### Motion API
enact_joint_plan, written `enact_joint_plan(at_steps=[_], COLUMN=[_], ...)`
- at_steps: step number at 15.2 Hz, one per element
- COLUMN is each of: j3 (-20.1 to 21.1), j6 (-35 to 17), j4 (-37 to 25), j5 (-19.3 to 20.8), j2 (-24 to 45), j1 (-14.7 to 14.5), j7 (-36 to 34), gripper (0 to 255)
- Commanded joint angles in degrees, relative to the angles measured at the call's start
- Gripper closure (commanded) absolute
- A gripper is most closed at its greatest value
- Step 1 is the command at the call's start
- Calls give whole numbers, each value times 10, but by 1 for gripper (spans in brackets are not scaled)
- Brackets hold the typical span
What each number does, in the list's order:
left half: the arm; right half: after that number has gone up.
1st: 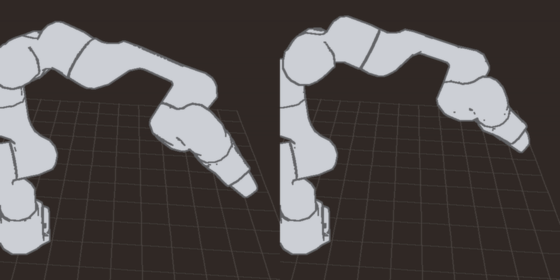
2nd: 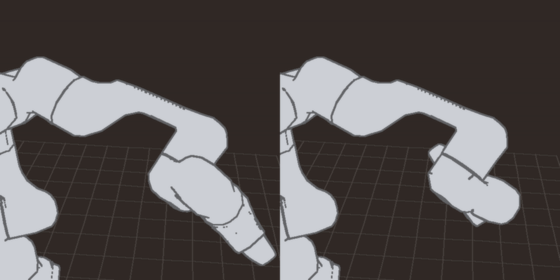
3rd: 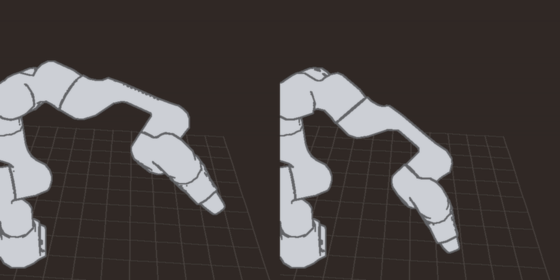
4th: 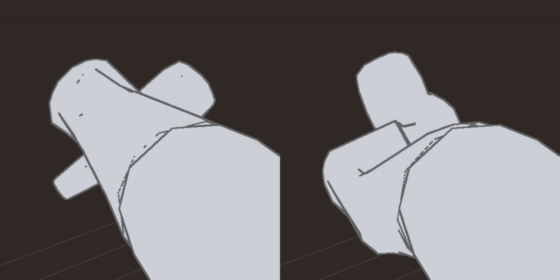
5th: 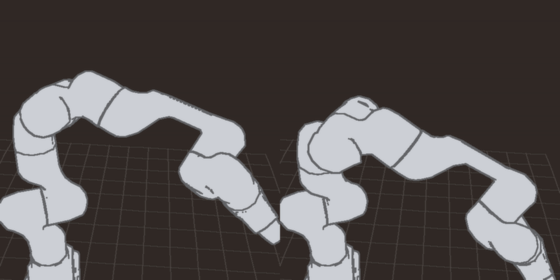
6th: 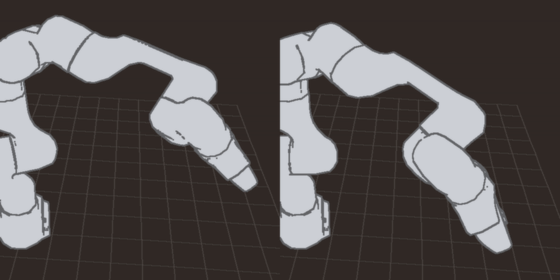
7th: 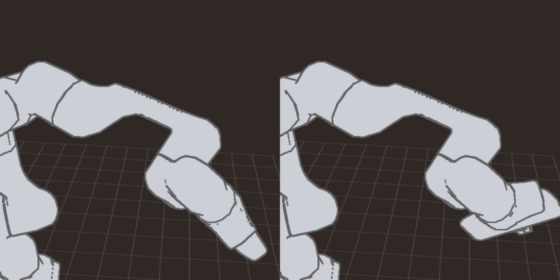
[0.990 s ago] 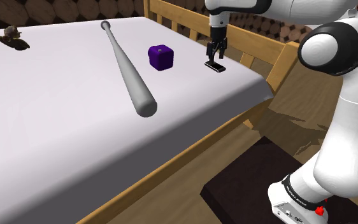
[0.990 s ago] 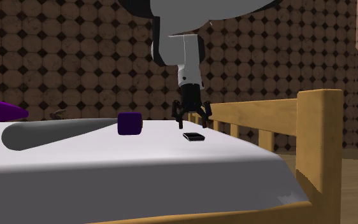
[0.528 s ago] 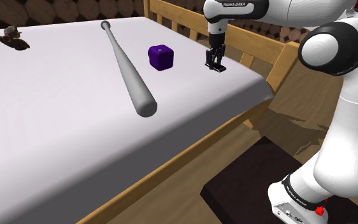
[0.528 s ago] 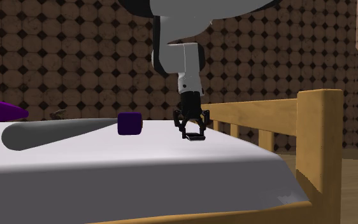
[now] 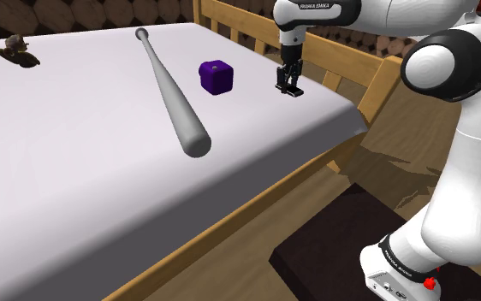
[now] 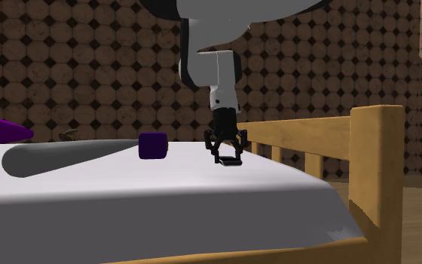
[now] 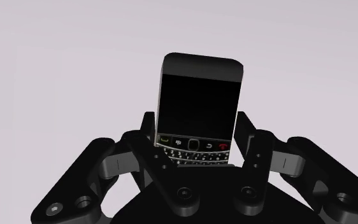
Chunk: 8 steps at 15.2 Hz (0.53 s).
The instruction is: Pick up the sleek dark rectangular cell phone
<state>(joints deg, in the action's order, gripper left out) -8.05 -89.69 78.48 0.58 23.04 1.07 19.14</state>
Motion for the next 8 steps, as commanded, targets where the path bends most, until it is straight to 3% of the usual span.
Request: enact_joint_plan(at_steps=[1, 8], j3=[0, 0], j6=[-1, 56], j4=[1, -61], j5=[0, -1], j2=[1, 6], j1=[0, 2], j7=[0, 2], gripper=[255, 255])
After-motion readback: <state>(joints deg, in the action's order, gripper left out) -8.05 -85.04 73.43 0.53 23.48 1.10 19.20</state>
